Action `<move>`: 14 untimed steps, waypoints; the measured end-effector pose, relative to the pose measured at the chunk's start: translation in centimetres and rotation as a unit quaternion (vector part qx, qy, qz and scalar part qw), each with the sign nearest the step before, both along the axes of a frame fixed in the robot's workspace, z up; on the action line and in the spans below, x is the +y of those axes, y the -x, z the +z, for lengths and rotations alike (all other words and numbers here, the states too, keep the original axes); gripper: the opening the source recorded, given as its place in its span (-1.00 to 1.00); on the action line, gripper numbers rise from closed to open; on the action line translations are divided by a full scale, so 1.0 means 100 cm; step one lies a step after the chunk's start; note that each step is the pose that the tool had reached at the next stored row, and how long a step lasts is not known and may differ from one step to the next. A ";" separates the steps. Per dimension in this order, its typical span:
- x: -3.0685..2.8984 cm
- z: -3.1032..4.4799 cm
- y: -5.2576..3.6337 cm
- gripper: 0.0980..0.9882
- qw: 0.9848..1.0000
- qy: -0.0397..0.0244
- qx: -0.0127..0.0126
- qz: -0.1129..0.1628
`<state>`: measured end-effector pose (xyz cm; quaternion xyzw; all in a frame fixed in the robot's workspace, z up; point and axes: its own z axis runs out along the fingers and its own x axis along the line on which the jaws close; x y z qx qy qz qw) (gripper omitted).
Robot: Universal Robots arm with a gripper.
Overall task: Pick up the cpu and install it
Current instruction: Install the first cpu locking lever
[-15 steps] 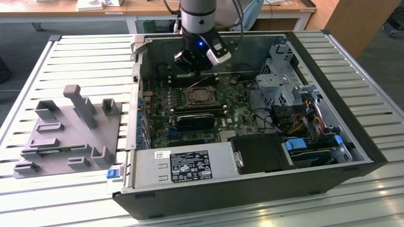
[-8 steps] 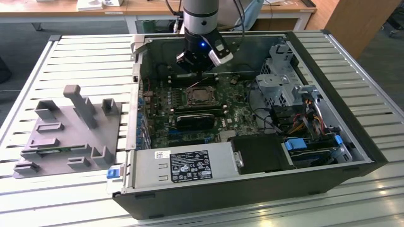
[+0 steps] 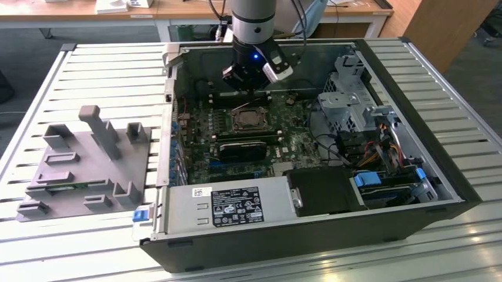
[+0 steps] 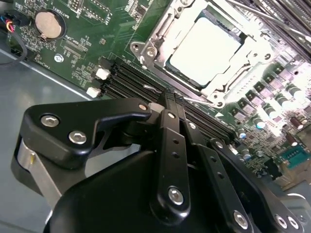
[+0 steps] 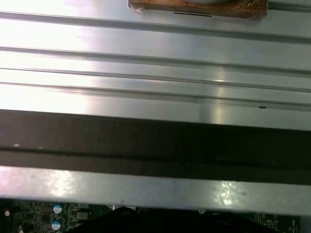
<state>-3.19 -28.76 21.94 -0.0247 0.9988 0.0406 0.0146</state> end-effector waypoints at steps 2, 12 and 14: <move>0.0004 -0.0012 -0.0013 -0.98 1.000 0.000 0.000 0.000; 0.0008 -0.0091 -0.0073 -0.98 1.000 0.000 0.001 0.000; 0.0008 -0.0108 -0.0076 -0.98 1.000 0.000 0.001 0.000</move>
